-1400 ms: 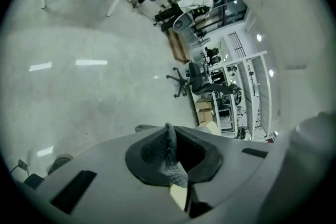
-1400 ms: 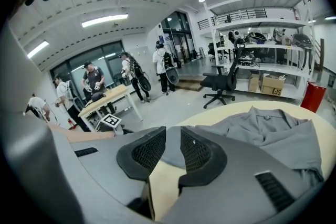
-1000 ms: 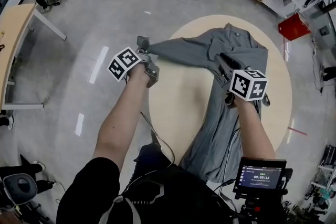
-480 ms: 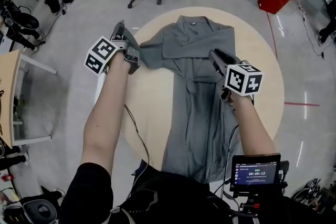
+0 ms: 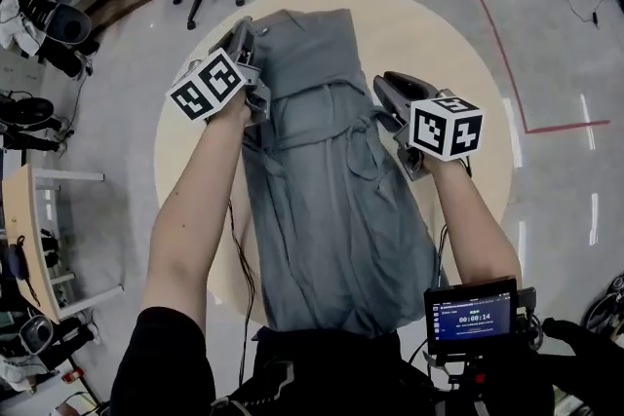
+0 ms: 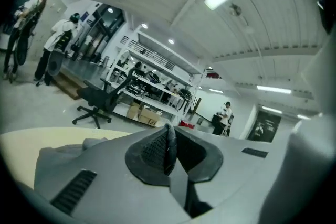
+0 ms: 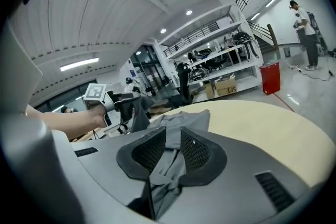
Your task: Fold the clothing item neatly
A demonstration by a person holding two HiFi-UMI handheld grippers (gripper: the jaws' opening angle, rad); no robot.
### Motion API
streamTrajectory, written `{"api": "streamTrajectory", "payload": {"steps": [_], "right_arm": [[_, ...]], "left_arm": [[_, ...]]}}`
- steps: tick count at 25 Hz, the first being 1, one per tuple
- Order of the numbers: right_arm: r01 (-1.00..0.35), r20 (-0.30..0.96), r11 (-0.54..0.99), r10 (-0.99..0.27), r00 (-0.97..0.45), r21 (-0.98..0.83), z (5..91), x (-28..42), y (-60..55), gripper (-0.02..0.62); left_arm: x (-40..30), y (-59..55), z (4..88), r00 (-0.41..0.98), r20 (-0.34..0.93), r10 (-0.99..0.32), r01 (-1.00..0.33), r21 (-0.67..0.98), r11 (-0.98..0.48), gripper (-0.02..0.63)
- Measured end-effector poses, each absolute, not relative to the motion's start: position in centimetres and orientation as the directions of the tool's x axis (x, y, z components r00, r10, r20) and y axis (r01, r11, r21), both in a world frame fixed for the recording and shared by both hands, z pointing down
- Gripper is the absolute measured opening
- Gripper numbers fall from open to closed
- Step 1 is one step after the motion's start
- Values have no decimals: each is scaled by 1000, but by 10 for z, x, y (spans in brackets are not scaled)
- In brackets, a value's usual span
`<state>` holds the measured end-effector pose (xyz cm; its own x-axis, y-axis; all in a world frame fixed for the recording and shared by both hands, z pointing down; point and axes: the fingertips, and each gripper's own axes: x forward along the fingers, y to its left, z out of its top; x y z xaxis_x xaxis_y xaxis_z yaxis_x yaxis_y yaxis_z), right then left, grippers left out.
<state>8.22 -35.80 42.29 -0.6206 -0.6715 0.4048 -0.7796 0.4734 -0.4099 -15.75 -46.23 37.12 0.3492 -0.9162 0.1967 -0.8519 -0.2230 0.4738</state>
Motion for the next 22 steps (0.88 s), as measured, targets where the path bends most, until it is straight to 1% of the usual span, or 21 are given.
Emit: {"api": "streamTrajectory", "payload": {"steps": [3, 6, 8, 9, 11, 12, 13, 15, 16, 17, 18, 20, 22], "right_arm": [[-781, 405, 447, -678, -614, -436, 440, 110, -356, 75], [-782, 412, 421, -679, -607, -459, 460, 134, -352, 75], [-786, 417, 402, -684, -599, -469, 471, 149, -352, 75], [-788, 423, 395, -683, -596, -473, 476, 154, -352, 75], [-783, 431, 400, -670, -604, -476, 485, 154, -354, 75], [-778, 428, 412, -664, -613, -474, 486, 148, -358, 75], [-773, 422, 430, -659, -622, -467, 484, 140, -365, 75], [-767, 416, 470, -650, -636, -437, 477, 122, -381, 76], [-764, 422, 487, -640, -642, -424, 476, 112, -389, 80], [-760, 432, 498, -627, -648, -417, 477, 102, -398, 85], [-759, 447, 501, -614, -650, -415, 481, 92, -406, 94], [-778, 498, 481, -597, -629, -405, 499, 79, -425, 109], [-810, 560, 442, -586, -586, -385, 524, 74, -443, 127]], "left_arm": [[-83, -477, 400, 434, 284, -855, -877, 351, -329, 9], [-18, -481, 442, 485, 378, -789, -874, 237, -423, 9], [23, -467, 476, 527, 446, -723, -842, 161, -515, 9], [43, -453, 499, 541, 500, -676, -815, 112, -569, 9], [65, -426, 537, 543, 594, -593, -760, 48, -648, 9], [70, -415, 546, 548, 609, -574, -743, 40, -668, 9], [73, -406, 546, 563, 597, -572, -735, 44, -677, 11], [72, -390, 529, 613, 529, -586, -732, 102, -674, 19], [69, -382, 519, 641, 494, -588, -728, 149, -669, 75], [64, -374, 511, 665, 466, -584, -720, 191, -667, 150], [60, -368, 506, 683, 448, -577, -709, 218, -670, 177], [49, -361, 504, 704, 440, -558, -688, 228, -689, 186], [29, -363, 500, 703, 432, -565, -688, 215, -693, 187]]}}
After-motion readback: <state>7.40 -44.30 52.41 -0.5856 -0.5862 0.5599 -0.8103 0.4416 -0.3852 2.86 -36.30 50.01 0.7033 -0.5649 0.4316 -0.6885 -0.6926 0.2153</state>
